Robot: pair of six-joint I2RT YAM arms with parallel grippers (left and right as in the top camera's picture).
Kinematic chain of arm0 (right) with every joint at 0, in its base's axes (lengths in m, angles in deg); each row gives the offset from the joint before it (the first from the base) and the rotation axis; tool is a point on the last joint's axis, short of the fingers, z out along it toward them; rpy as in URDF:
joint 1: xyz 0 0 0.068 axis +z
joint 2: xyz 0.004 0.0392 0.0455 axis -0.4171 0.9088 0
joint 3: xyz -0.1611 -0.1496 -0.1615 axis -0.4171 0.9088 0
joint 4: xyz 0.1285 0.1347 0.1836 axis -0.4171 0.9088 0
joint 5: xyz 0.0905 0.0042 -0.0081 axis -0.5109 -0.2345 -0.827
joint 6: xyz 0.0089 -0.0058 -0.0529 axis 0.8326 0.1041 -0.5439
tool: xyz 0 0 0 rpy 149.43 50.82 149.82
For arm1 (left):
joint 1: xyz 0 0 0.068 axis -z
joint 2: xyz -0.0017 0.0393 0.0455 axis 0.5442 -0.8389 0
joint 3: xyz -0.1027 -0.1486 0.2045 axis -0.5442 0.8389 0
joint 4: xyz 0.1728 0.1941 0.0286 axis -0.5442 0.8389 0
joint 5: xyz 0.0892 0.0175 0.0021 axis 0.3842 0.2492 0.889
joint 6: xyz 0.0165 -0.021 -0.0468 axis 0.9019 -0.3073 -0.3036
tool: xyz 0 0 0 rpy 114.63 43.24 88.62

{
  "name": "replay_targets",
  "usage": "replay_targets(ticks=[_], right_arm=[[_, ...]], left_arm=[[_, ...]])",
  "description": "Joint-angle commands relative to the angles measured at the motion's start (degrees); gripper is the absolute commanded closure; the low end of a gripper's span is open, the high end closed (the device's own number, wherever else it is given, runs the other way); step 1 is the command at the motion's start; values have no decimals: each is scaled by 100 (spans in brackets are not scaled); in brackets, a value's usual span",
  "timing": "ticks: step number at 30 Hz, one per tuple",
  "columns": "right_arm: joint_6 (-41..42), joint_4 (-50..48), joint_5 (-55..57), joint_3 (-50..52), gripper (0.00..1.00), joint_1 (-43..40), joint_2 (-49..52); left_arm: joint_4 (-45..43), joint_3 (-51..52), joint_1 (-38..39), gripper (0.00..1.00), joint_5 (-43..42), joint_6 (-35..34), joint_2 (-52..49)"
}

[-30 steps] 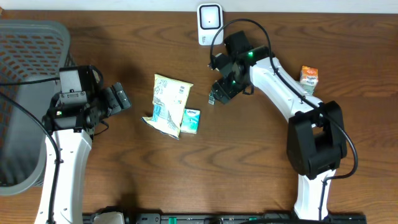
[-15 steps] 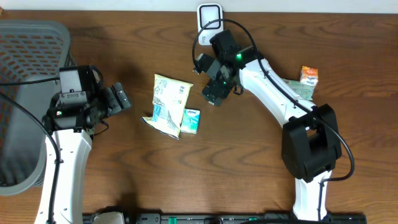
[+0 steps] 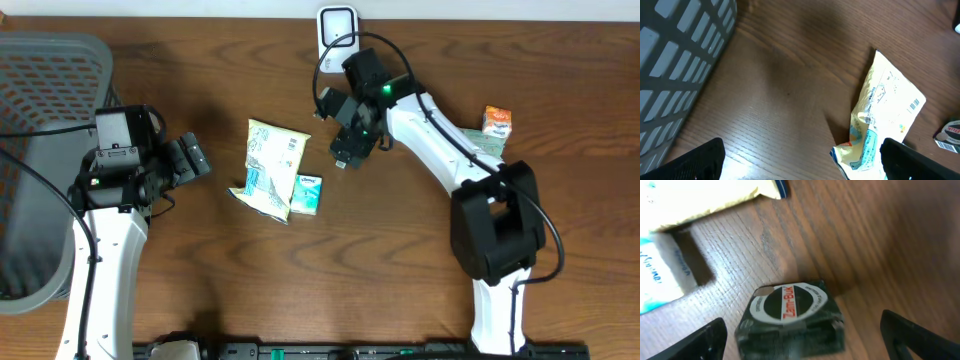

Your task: Scan the item barcode

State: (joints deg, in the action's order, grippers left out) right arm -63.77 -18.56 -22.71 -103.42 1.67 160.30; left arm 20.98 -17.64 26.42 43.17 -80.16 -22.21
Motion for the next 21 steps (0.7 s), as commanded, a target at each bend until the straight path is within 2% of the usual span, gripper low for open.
replay_targets(ticks=[1, 6, 14, 21], right_arm=[[-66, -24, -90, -118, 9, -15, 192], [28, -127, -83, -120, 11, -20, 192], [125, -146, -61, -120, 33, -46, 190], [328, -118, -61, -173, 37, -44, 164]], left_arm=[[13, -4, -20, 2, -9, -9, -13], [13, -4, -20, 2, -9, -9, -13], [13, -4, -20, 2, -9, -9, -13], [13, -4, -20, 2, -9, -9, -13]])
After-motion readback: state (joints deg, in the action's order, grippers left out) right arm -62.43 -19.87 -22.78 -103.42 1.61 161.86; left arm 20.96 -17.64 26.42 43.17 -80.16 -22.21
